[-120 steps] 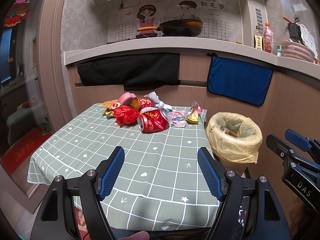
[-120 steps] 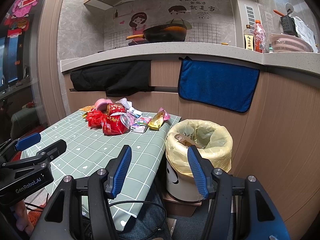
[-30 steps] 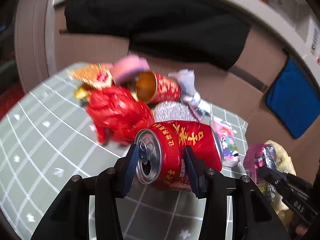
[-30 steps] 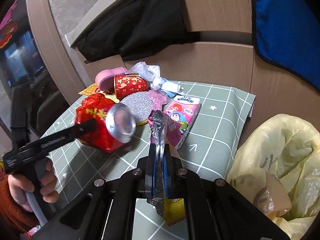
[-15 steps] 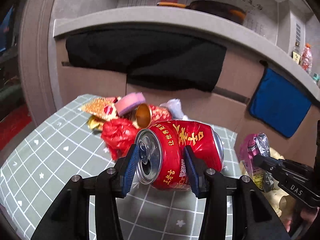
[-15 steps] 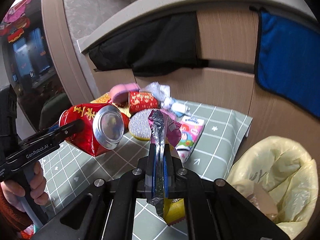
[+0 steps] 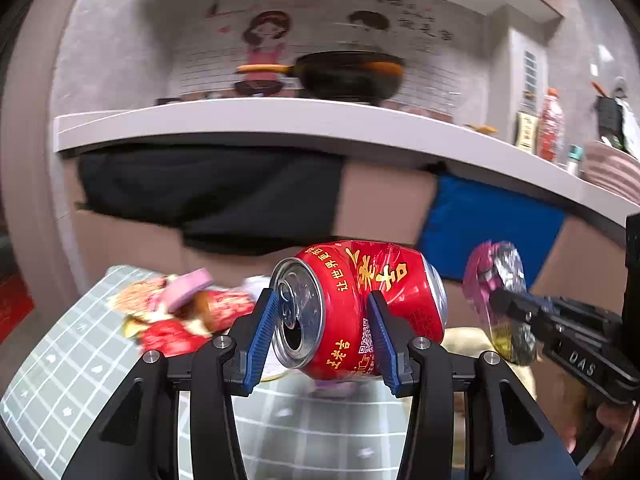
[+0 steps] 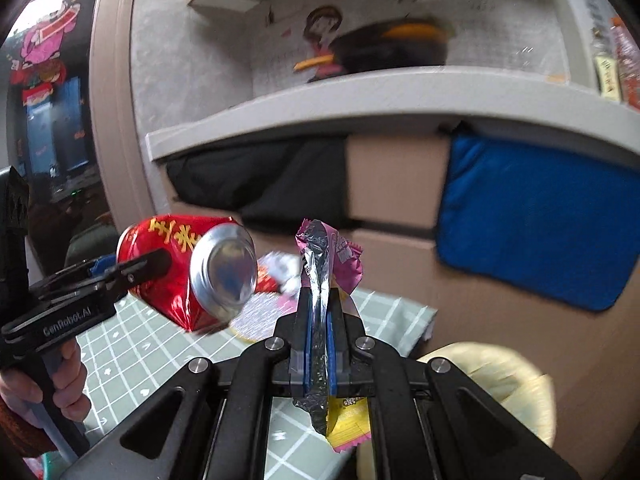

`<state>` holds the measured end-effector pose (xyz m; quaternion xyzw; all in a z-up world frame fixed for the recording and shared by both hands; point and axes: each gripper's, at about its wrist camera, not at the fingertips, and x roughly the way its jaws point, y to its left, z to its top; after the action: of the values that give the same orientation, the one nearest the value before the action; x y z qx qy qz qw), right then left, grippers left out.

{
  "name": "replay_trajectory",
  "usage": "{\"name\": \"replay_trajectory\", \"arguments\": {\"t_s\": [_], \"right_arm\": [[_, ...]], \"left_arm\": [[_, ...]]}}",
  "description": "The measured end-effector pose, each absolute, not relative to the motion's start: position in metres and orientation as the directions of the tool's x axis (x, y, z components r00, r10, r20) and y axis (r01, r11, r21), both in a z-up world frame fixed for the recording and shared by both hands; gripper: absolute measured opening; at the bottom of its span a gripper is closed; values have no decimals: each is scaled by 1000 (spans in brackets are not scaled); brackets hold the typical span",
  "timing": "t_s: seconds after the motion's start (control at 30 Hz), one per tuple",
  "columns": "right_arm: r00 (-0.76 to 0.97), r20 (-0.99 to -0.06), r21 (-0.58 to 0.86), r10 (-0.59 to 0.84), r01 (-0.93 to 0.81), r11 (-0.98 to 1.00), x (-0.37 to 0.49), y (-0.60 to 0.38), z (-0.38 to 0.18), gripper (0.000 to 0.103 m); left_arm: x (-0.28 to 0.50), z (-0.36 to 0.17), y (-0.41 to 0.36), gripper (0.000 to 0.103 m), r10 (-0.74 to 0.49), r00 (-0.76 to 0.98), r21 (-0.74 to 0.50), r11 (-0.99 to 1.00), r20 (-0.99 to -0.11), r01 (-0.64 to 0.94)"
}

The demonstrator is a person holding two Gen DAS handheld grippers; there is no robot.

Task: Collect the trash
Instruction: 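Carry the red can and wrapper over the bin and release both, then move the right tool to the pile and grasp the pink plastic comb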

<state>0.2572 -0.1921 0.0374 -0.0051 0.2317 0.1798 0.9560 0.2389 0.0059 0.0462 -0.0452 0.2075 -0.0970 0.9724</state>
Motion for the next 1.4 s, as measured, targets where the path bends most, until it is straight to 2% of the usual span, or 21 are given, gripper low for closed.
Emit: {"name": "replay_trajectory", "arguments": {"t_s": [0.3, 0.6, 1.0, 1.13, 1.23, 1.4], "right_arm": [[898, -387, 52, 210, -206, 977, 237, -270, 62, 5], [892, -422, 82, 162, -140, 987, 238, -316, 43, 5], [860, -488, 123, 149, -101, 987, 255, -333, 11, 5], [857, -496, 130, 140, -86, 988, 261, -337, 1, 11], [851, -510, 144, 130, -64, 987, 266, -341, -8, 35], [842, -522, 181, 136, -47, 982, 270, -349, -20, 35]], "left_arm": [[252, 45, -83, 47, -361, 832, -144, 932, -421, 331], [267, 23, -134, 47, -413, 776, -146, 908, -477, 393], [288, -9, -150, 47, -443, 713, -175, 891, -543, 420], [303, -19, -147, 49, -536, 629, -286, 841, -564, 459], [313, -26, -146, 58, -519, 615, -278, 849, -593, 449], [317, -34, -138, 59, -505, 598, -246, 852, -623, 463]]}}
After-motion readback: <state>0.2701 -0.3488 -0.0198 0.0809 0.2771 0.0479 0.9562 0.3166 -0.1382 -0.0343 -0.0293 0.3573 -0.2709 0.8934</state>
